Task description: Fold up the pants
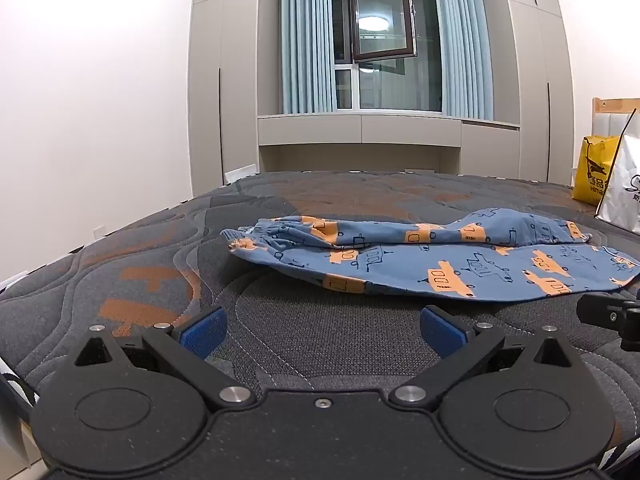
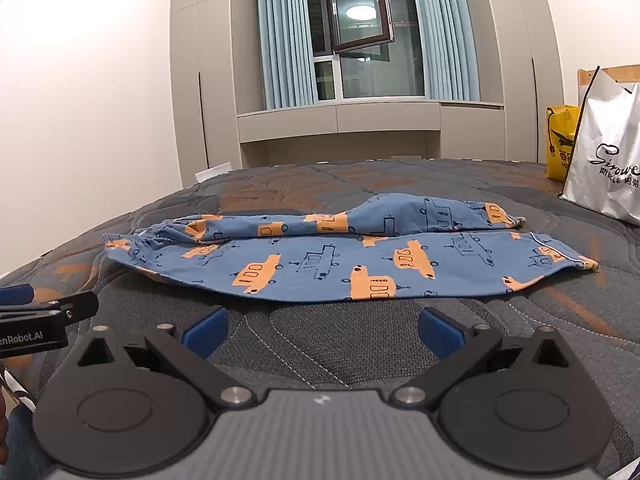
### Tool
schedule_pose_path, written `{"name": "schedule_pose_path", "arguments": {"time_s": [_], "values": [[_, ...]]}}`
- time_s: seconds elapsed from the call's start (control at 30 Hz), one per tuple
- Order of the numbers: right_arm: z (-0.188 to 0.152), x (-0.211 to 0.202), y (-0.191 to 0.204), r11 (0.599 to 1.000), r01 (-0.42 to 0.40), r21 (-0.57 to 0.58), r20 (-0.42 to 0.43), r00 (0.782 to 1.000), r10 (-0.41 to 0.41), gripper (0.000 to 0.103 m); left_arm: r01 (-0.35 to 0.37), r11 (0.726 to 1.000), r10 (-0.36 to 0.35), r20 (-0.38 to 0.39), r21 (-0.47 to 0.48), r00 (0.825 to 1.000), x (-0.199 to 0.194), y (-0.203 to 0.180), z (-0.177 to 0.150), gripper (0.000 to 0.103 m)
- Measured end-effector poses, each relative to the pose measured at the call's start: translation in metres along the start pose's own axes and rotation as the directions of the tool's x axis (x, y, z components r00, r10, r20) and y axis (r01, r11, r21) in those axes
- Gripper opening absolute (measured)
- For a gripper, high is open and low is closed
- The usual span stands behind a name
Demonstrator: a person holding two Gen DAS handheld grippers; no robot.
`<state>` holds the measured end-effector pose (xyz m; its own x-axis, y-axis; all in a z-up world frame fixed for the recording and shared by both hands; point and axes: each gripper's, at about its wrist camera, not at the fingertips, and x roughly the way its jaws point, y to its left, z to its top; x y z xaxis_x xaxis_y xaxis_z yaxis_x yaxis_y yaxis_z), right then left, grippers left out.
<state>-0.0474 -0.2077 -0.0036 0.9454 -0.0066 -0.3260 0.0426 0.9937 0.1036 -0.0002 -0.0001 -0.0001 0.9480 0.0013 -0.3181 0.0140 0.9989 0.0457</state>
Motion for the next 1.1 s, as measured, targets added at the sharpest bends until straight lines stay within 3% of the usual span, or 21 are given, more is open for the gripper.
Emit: {"name": "schedule_pose_path", "arguments": {"time_s": [1.1], "values": [[-0.0022,0.0009,-0.0012,1.000,0.000,0.005,-0.002,1.000,0.000,0.103,-0.003,1.000,0.003,-0.016,0.001,1.000,0.0025,-0.0015,-0.0019,0.103]]}}
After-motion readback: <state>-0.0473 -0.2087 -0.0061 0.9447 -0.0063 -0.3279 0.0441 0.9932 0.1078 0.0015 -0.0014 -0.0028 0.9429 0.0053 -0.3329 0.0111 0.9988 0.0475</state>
